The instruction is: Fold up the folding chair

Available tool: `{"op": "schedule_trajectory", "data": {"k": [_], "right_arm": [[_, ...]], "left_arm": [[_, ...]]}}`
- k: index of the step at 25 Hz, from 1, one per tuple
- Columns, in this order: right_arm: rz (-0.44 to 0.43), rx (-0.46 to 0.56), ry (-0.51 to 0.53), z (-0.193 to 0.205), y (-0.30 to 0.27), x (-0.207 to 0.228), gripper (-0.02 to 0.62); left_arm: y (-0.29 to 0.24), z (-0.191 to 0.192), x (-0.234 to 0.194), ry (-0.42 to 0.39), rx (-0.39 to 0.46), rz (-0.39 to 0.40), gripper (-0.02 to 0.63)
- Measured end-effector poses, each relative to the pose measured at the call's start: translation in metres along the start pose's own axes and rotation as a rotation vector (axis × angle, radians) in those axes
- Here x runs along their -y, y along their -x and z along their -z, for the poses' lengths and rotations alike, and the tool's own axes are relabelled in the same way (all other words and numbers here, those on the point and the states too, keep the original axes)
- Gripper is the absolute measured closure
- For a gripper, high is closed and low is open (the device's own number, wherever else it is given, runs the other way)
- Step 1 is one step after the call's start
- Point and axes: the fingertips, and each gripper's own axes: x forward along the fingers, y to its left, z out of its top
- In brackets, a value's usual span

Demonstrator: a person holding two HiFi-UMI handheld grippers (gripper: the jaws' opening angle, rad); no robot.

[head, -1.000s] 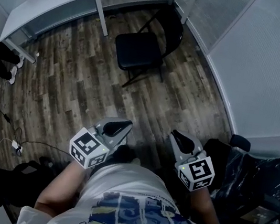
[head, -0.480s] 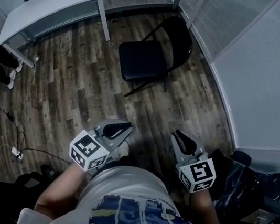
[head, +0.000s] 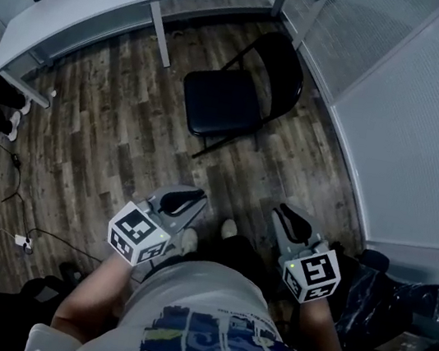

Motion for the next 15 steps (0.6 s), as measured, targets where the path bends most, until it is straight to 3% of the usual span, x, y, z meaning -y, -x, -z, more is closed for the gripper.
{"op": "schedule_trajectory", "data": {"k": [15], "right_arm": [[-0.12, -0.004, 0.065, -0.019, -0.027, 0.117, 0.525]], "left_arm": [[-0.102, -0.05, -0.015, 0.043, 0.062, -0.13, 0.509]]}}
